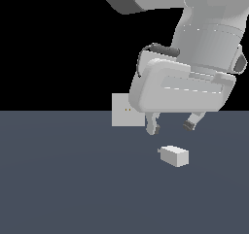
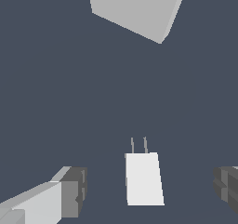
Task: Plug the charger into the wall socket.
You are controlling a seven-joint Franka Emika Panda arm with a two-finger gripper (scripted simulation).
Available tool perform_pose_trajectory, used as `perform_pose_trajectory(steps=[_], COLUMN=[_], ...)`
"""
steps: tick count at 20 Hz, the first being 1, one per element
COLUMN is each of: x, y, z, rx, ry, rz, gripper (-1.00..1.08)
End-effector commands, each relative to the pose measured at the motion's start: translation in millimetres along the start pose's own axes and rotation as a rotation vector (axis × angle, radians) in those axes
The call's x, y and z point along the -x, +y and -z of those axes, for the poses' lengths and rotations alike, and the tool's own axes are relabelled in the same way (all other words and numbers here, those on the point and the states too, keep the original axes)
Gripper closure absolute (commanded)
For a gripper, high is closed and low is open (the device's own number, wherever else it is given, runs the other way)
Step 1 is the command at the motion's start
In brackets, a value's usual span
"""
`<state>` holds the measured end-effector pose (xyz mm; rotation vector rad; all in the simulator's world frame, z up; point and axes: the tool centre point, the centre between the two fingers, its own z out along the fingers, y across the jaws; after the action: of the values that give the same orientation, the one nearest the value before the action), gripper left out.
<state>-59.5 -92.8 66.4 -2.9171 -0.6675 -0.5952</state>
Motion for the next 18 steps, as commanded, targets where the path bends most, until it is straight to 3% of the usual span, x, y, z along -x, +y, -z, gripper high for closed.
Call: perform_pose_trajectory(steps=[1, 11, 18], x=[1.3, 4.7, 15.5], y=[1.1, 2.0, 1.2], z=[-1.7, -6.8, -31.2], rx=[-0.003, -0.004, -0.004], ry=[0.007, 0.008, 0.007], rz=[0.009, 0.013, 0.015], gripper=[-0.92, -0.92, -0.92])
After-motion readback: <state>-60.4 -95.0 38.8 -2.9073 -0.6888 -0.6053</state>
